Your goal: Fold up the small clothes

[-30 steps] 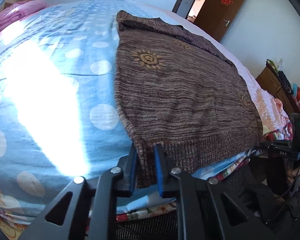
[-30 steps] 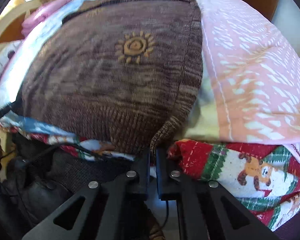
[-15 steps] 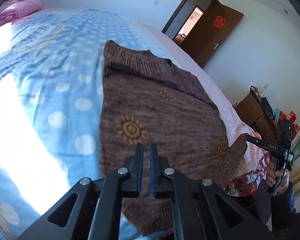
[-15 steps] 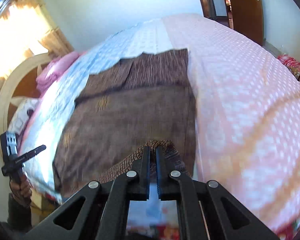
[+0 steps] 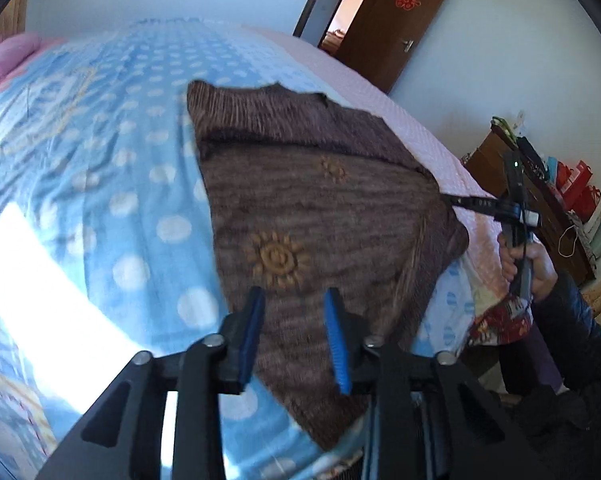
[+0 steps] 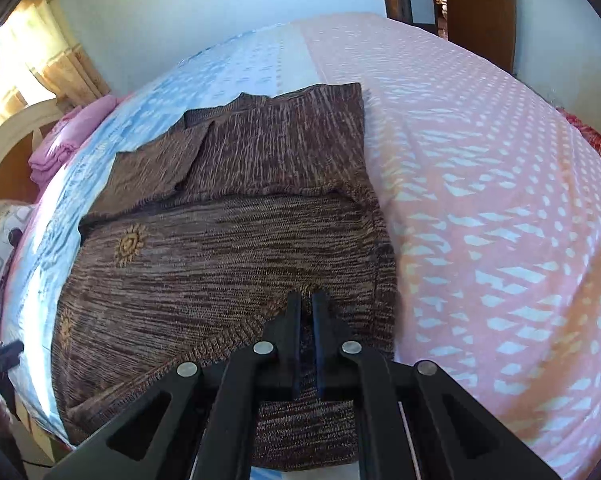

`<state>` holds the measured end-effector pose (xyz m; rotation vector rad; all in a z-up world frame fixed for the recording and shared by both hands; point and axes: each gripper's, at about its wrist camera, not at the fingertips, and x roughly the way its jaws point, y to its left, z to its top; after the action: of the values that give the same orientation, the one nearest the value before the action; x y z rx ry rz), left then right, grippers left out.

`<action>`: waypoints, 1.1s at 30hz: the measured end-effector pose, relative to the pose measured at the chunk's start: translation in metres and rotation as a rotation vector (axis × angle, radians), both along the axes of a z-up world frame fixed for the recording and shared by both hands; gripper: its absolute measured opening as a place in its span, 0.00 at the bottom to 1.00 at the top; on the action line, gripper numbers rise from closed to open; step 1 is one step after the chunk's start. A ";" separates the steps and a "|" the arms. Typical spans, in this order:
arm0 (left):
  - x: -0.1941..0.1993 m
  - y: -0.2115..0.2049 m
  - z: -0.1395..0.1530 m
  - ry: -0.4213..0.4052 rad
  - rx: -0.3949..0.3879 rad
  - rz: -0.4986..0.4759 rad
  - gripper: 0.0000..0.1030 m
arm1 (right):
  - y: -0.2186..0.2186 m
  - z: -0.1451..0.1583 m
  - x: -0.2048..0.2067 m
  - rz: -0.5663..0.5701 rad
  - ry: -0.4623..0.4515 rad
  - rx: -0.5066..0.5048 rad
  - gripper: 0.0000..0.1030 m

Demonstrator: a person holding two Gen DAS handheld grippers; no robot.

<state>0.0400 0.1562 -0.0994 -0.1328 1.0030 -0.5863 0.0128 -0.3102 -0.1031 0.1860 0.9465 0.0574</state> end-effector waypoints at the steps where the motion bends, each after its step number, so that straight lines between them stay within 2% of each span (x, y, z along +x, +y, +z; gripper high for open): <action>1: -0.009 0.002 -0.009 0.039 -0.014 0.008 0.52 | 0.003 -0.001 -0.001 0.008 -0.005 -0.017 0.04; 4: -0.031 0.004 -0.042 0.197 -0.082 0.036 0.53 | 0.007 -0.003 -0.003 0.014 -0.007 -0.033 0.04; 8: -0.054 -0.012 -0.072 0.337 -0.168 0.043 0.53 | 0.006 -0.006 -0.007 0.015 -0.003 -0.014 0.04; 11: -0.062 -0.029 -0.072 0.294 -0.115 0.055 0.51 | 0.004 -0.009 -0.009 0.011 0.000 0.000 0.04; 13: -0.061 -0.030 -0.069 0.288 -0.124 0.080 0.20 | 0.001 -0.009 -0.011 0.004 0.000 0.014 0.04; 14: -0.058 -0.029 -0.072 0.316 -0.137 0.092 0.06 | 0.000 -0.009 -0.013 0.000 -0.001 0.026 0.04; 17: -0.050 -0.022 -0.076 0.349 -0.188 0.127 0.05 | -0.003 -0.004 -0.016 -0.006 -0.010 0.053 0.04; 20: -0.044 -0.025 -0.058 0.288 -0.161 0.118 0.05 | -0.007 0.006 -0.015 -0.003 -0.027 0.077 0.04; 24: -0.024 -0.023 -0.032 0.215 -0.176 0.098 0.05 | -0.015 0.019 -0.002 -0.013 -0.052 0.115 0.04; 29: 0.031 -0.029 -0.011 0.148 -0.208 0.112 0.05 | -0.020 0.016 0.028 -0.057 -0.058 0.093 0.03; 33: 0.089 -0.034 -0.008 0.139 -0.184 0.172 0.05 | -0.030 0.007 0.048 -0.112 -0.058 0.110 0.01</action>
<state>0.1294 0.1218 -0.1075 -0.4238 1.0584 -0.5164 0.0608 -0.3406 -0.0961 0.3370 0.8743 0.0110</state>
